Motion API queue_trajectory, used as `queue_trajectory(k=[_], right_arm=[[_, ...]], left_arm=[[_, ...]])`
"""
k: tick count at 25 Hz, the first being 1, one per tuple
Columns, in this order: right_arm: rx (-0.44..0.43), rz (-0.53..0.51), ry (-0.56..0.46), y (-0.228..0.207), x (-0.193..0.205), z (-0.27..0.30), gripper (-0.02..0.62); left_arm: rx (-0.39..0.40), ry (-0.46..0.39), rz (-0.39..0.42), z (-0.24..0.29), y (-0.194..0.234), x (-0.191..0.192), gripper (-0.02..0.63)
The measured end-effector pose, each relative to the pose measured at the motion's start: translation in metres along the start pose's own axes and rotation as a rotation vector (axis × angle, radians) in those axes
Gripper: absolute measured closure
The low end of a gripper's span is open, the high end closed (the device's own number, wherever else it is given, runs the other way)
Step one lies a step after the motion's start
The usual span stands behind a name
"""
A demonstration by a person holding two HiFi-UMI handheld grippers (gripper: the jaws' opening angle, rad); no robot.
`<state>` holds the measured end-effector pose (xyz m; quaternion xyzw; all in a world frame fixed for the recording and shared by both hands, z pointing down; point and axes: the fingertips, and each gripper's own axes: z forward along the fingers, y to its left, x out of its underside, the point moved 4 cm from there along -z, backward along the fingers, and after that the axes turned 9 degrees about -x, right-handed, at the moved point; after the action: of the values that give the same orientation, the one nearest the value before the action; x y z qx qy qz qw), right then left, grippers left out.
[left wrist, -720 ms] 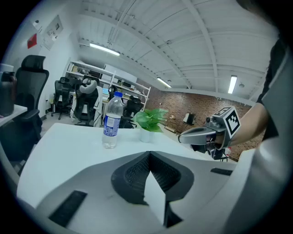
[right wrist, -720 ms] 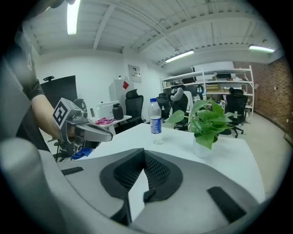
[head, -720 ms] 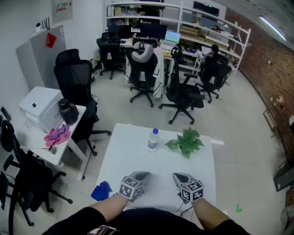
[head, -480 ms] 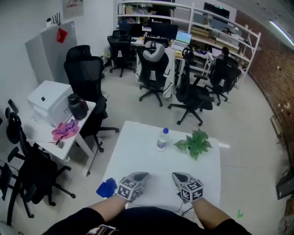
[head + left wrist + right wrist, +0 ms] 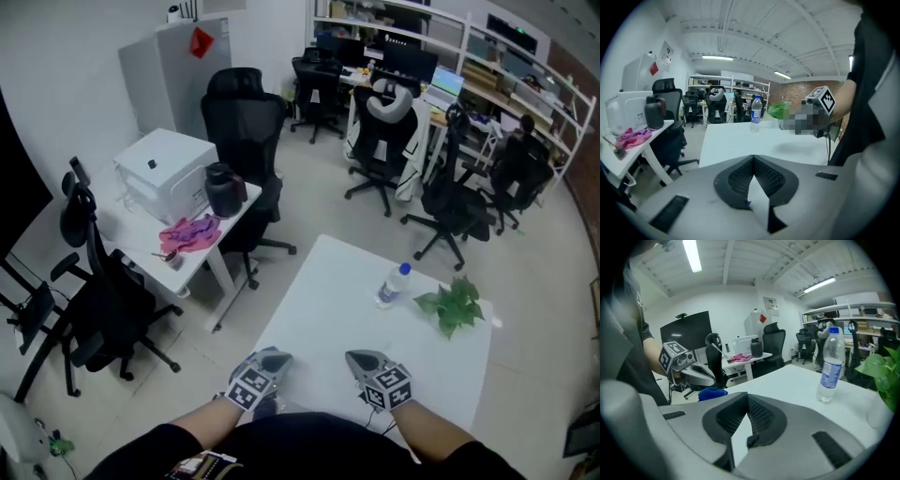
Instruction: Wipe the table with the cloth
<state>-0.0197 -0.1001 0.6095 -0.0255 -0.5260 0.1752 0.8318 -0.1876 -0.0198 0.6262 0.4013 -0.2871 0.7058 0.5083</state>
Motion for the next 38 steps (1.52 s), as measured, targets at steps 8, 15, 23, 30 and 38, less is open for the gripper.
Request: queue_trajectory(k=[8,15,23,30,38], right_arm=[[-0.123,-0.048,0.070,0.030,-0.001,0.053,0.584],[-0.126,-0.036,0.093,0.034,0.002,0.060,0.584],[-0.085,-0.001,0.098,0.028,0.011,0.047,0.584],[-0.067,0.013,0.090,0.028,0.014,0.041,0.584],[-0.065,0.017,0.070,0.032,0.011,0.036,0.584]], left_arm=[[0.039,0.187,0.380,-0.026,0.039,0.066,0.585],[0.225,0.356,0.640,-0.012,0.046,0.095,0.294],[0.361,0.508,0.653,0.010,0.044,0.115,0.320],[0.396,0.548,0.481,0.012,0.047,0.122,0.353],[0.391,0.512,0.519,0.003,0.031,0.118,0.509]])
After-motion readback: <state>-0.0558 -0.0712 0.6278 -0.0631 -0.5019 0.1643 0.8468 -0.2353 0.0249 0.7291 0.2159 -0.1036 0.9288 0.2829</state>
